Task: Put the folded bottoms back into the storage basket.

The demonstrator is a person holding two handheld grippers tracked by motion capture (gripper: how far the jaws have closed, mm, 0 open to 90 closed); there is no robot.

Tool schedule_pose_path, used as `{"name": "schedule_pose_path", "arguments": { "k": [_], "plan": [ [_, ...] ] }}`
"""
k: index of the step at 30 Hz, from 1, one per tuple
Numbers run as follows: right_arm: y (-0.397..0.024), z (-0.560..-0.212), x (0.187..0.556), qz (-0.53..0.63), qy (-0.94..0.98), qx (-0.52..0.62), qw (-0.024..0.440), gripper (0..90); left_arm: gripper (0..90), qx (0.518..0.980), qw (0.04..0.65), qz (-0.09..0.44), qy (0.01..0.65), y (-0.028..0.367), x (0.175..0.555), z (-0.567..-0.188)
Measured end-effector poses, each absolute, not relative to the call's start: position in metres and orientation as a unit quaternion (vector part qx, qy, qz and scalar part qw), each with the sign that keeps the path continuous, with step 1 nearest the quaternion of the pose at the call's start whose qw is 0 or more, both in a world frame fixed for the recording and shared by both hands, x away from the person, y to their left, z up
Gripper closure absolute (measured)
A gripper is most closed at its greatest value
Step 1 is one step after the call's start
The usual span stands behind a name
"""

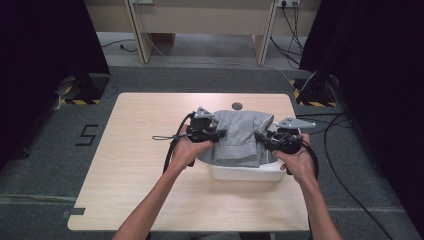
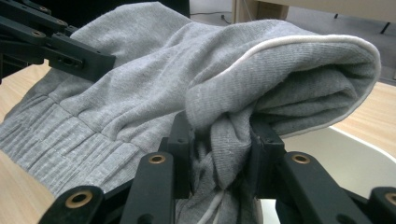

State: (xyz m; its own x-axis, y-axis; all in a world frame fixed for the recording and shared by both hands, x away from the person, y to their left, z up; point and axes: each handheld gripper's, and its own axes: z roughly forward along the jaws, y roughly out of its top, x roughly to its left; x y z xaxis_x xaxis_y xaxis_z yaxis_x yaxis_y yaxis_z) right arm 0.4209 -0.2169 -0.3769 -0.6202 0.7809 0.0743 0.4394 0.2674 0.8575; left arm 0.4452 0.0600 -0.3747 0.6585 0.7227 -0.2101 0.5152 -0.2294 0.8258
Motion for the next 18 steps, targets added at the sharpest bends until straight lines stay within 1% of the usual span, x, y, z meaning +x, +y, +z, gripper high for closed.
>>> {"name": "schedule_pose_path", "arguments": {
  "k": [18],
  "plan": [
    [-0.229, -0.384, 0.427, 0.447, 0.774, 0.409, 0.186, 67.8, 73.2, 0.781, 0.466, 0.102, 0.403, 0.043, 0.456, -0.383]
  ]
}}
